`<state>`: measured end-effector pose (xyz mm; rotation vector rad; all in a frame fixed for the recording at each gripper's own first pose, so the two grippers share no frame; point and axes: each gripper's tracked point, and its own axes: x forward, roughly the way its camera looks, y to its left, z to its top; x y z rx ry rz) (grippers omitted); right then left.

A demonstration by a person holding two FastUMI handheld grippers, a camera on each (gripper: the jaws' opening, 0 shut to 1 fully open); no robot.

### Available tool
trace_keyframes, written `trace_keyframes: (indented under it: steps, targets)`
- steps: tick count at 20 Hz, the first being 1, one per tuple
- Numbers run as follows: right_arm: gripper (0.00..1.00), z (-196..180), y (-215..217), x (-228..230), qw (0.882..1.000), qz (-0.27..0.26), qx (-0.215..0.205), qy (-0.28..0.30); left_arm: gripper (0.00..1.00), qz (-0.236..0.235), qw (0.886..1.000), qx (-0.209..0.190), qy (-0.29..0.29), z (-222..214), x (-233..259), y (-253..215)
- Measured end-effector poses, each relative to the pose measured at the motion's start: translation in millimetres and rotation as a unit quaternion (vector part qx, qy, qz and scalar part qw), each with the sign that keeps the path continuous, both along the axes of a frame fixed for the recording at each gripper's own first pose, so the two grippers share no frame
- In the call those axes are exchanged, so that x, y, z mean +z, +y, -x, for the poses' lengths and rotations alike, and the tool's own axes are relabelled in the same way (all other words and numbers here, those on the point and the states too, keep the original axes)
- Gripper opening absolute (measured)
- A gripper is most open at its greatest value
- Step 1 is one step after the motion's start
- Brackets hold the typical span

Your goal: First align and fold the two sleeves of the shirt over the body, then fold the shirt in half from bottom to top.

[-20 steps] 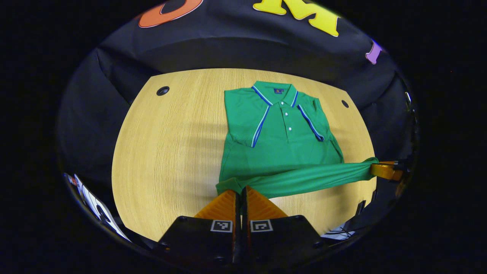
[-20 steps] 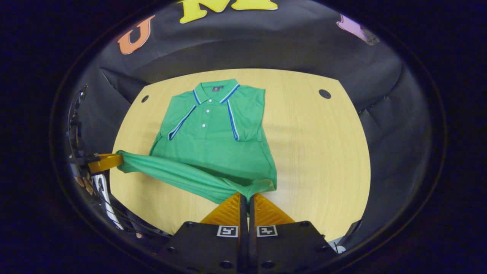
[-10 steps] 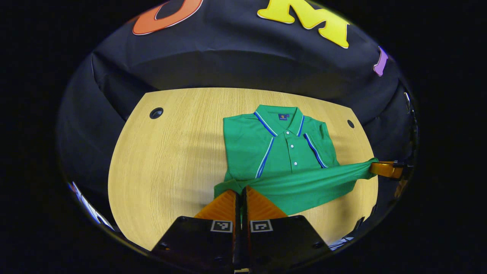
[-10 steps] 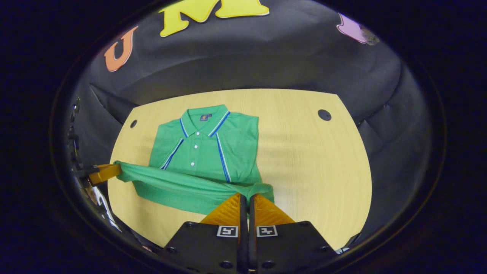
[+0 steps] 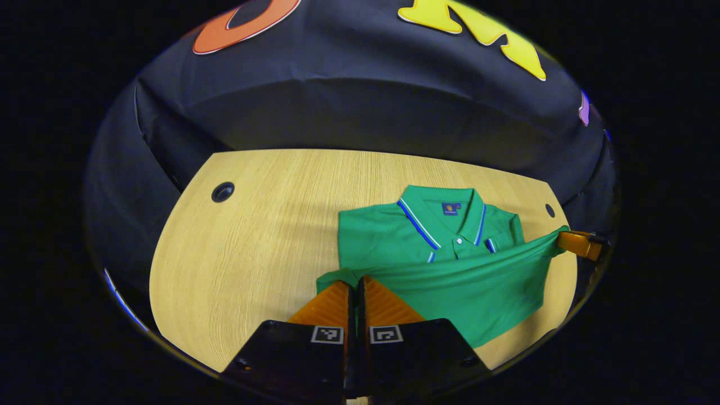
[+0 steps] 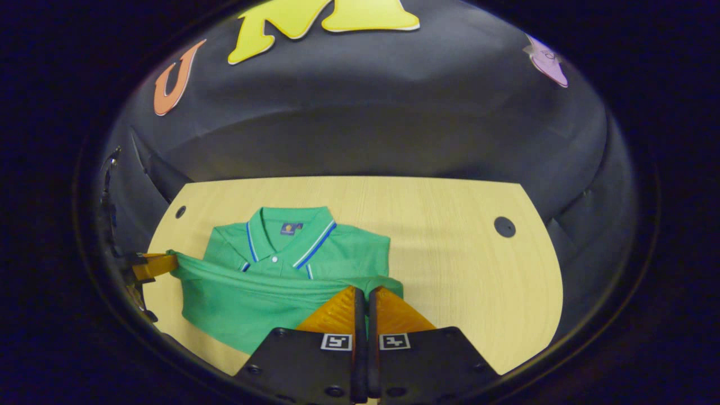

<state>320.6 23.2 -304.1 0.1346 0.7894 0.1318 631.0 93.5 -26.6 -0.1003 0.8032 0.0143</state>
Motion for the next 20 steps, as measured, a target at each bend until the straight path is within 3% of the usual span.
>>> trace_keyframes:
  steps: [5, 8, 13, 16, 17, 18, 19, 20]
  targets:
    - [0.03, -53.3, 4.9, -27.0, 0.999, 0.021, -0.006, -0.041, 0.03, -0.02, 0.999, 0.016, -0.034, -49.4, -13.1, 2.7]
    - [0.03, -78.4, 2.8, -43.2, 0.999, 0.01, -0.023, -0.048, 0.03, -0.031, 0.998, 0.005, -0.049, -71.3, -25.3, 0.7]
    - [0.03, -86.0, 5.2, -78.6, 1.0, 0.003, -0.021, -0.022, 0.03, -0.036, 0.998, -0.002, -0.045, -84.8, -48.1, -4.0]
    - [0.03, -93.6, 4.3, -80.3, 0.999, 0.011, -0.02, -0.034, 0.08, -0.044, 0.998, -0.005, -0.045, -84.2, -49.7, -2.5]
    - [0.1, -94.4, 5.4, -80.8, 0.999, 0.02, -0.015, -0.039, 0.08, -0.053, 0.998, -0.001, -0.046, -84.6, -47.3, 0.6]
    - [0.05, -95.8, 4.2, -81.4, 0.999, 0.032, -0.013, -0.041, 0.35, -0.053, 0.998, -0.002, -0.046, -85.4, -48.6, 0.7]
    - [0.06, -95.7, 5.4, -80.4, 0.998, 0.04, -0.013, -0.042, 0.35, -0.05, 0.998, -0.007, -0.045, -84.2, -48.1, -1.2]
    - [0.08, -95.8, 6.7, -77.9, 0.998, 0.043, -0.011, -0.043, 0.58, -0.049, 0.998, -0.009, -0.045, -84.1, -48.3, -1.9]
